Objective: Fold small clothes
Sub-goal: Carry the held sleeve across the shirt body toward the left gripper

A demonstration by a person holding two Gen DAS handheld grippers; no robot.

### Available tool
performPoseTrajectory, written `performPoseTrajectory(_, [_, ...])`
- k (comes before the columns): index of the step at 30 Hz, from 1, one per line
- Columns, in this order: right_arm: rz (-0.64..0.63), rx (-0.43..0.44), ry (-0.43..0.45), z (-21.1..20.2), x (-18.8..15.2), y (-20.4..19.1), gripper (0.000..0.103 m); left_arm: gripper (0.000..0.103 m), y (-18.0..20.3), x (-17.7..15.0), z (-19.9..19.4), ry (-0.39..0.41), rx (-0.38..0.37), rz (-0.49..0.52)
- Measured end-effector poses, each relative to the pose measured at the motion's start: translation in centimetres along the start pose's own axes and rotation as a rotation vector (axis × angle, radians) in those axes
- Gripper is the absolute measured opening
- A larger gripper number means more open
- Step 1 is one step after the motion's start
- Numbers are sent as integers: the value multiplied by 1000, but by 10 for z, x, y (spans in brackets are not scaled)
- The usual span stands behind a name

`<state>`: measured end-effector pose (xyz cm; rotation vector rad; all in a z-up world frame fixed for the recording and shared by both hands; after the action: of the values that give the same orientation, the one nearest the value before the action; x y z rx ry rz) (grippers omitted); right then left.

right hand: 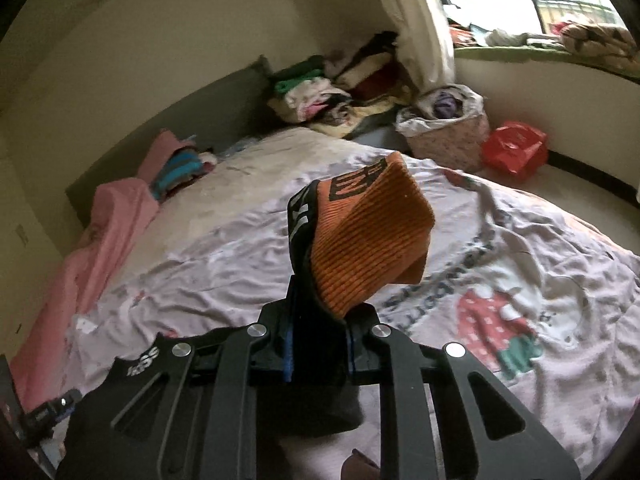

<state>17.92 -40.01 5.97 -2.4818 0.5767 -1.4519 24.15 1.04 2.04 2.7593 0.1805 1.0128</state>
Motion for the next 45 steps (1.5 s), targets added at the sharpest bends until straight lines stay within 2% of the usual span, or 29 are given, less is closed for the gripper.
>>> performPoseTrajectory(6, [-83,55,-22,-1,-7,-44,16,94,-26,6,-16,27,-8,-64])
performPoseTrajectory(16, [-185,134,-60,-5,-27,-111,16,94,-41,7,-26,28,-55,-107])
performPoseTrajectory(22, [-210,153,-76,-2,-38,-131,16,94,-48,2,-25,10,-81,-127])
performPoseTrajectory(32, [-267,209,-132,13,-70,-174,17,94,-88,-2,-22,-9,-125,-207])
performPoseTrajectory(35, [-300,222,-146,19,-85,-189,17,94,-93,-3,-19,-19,-118,-215])
performPoseTrajectory(42, [-383,245,-182,37,-125,-224,17,94,-99,-10,-5,-70,-188,-246])
performPoseTrajectory(45, [-430,247,-198,44,-144,-239,17,94,-101,-15,1,-99,-254,-270])
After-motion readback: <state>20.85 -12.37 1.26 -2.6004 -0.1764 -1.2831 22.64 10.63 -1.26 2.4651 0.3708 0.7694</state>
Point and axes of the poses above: each gripper's, at about its wrist camera, not at the fingertips, and z roughly the way its jaws point, y to its right, x to its top, the point moved 1 cm from there along z, roughly the way its jaws point, and after that the axes turned 3 degrees about x, right-handed, at the moved point
